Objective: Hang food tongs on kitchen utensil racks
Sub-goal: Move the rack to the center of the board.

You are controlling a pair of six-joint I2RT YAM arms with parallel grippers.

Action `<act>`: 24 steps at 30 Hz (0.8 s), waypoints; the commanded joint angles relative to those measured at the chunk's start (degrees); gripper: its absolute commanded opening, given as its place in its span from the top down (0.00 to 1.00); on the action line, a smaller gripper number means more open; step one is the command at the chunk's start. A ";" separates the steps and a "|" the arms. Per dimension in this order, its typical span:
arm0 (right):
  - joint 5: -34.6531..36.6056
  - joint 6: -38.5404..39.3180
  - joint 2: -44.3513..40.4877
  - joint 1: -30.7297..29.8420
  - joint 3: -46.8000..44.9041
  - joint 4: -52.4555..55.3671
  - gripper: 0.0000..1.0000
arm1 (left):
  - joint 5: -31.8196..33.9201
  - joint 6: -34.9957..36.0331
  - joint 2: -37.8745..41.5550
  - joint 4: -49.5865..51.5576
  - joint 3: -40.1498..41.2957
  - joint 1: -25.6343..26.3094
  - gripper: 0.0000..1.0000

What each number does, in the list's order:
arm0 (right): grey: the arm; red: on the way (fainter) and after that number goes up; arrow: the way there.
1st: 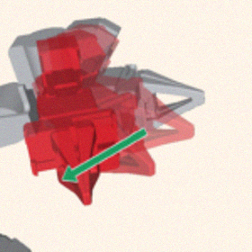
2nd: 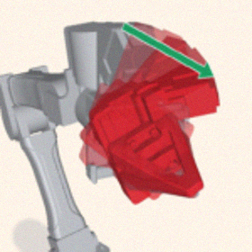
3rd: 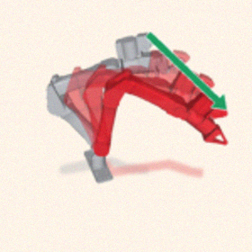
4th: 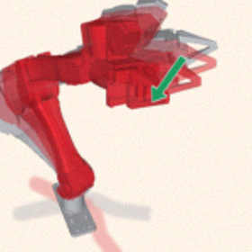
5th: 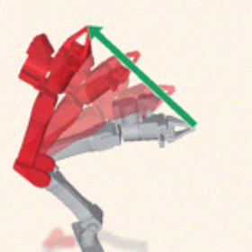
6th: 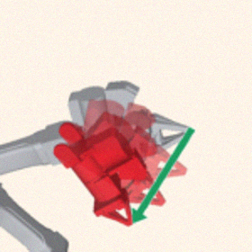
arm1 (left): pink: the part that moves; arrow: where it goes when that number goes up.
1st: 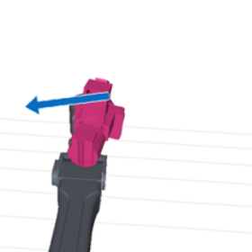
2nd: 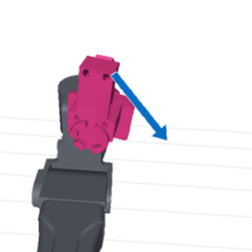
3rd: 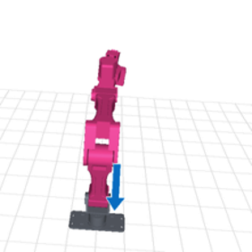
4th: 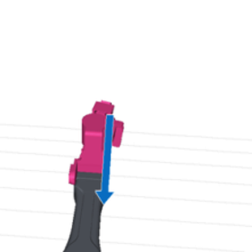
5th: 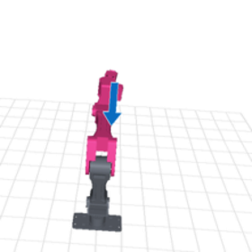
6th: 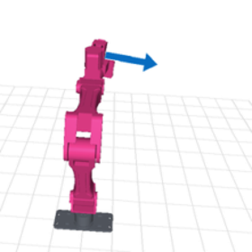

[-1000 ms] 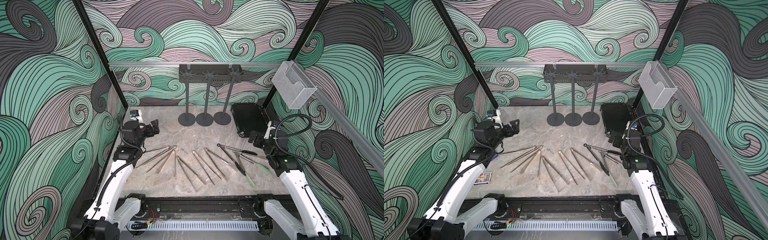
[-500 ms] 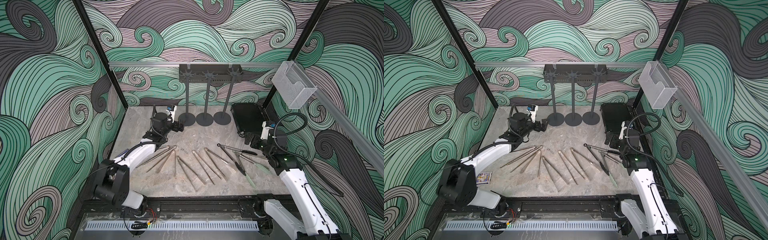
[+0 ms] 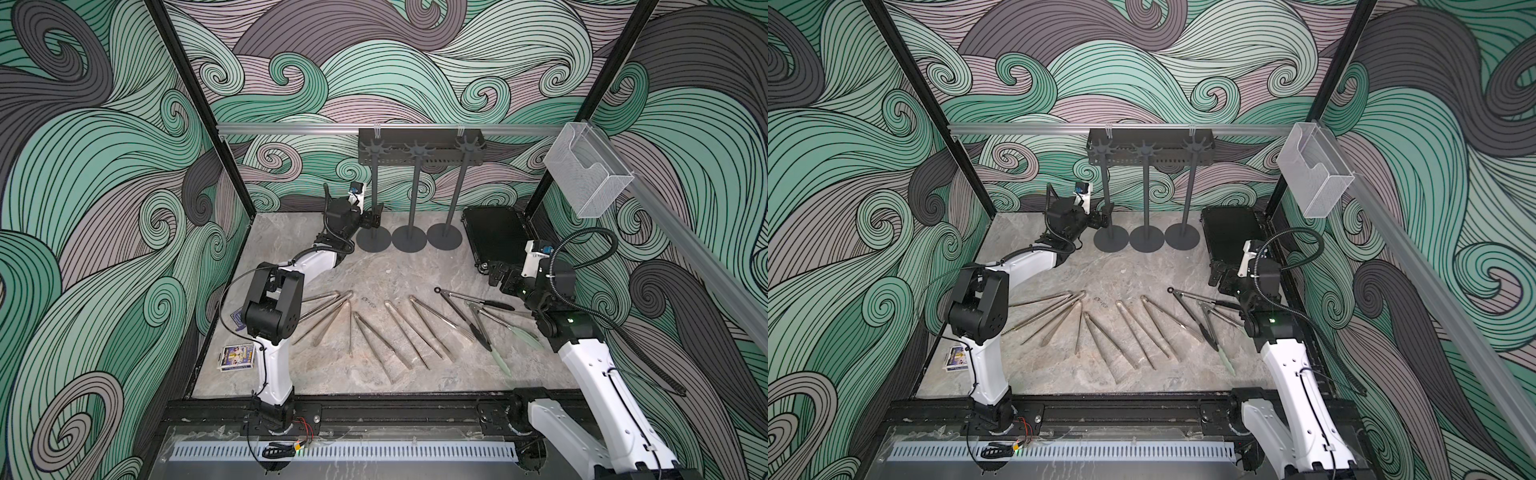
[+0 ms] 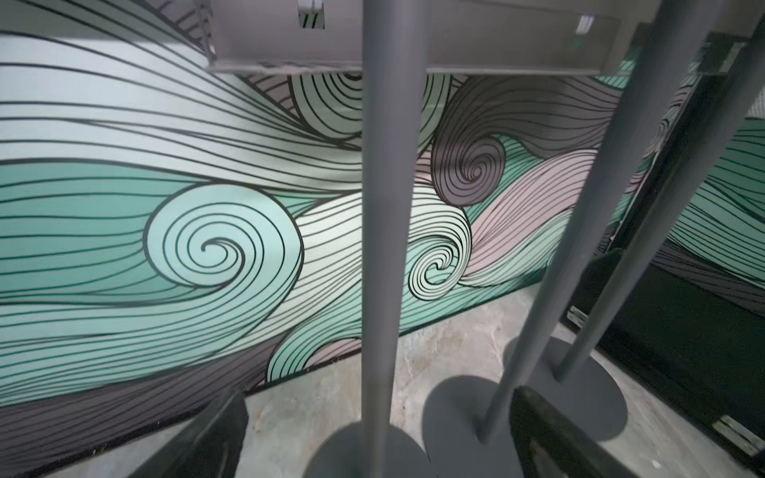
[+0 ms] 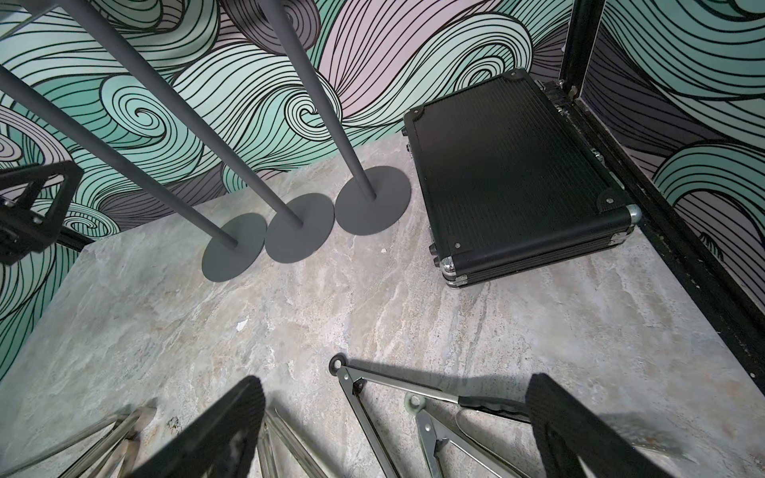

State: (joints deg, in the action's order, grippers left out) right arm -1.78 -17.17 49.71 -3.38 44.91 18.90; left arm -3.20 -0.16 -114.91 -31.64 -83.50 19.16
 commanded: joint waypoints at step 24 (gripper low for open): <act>-1.17 -0.25 0.76 -0.31 -1.05 -0.53 0.01 | -0.23 2.10 -14.70 -0.15 -18.93 -0.71 0.72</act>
State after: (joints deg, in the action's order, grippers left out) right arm -2.55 -17.19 50.74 -3.38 44.31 18.48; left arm -3.09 1.10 -128.66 -32.01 -100.47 18.76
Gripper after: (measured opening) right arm 0.991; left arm 0.278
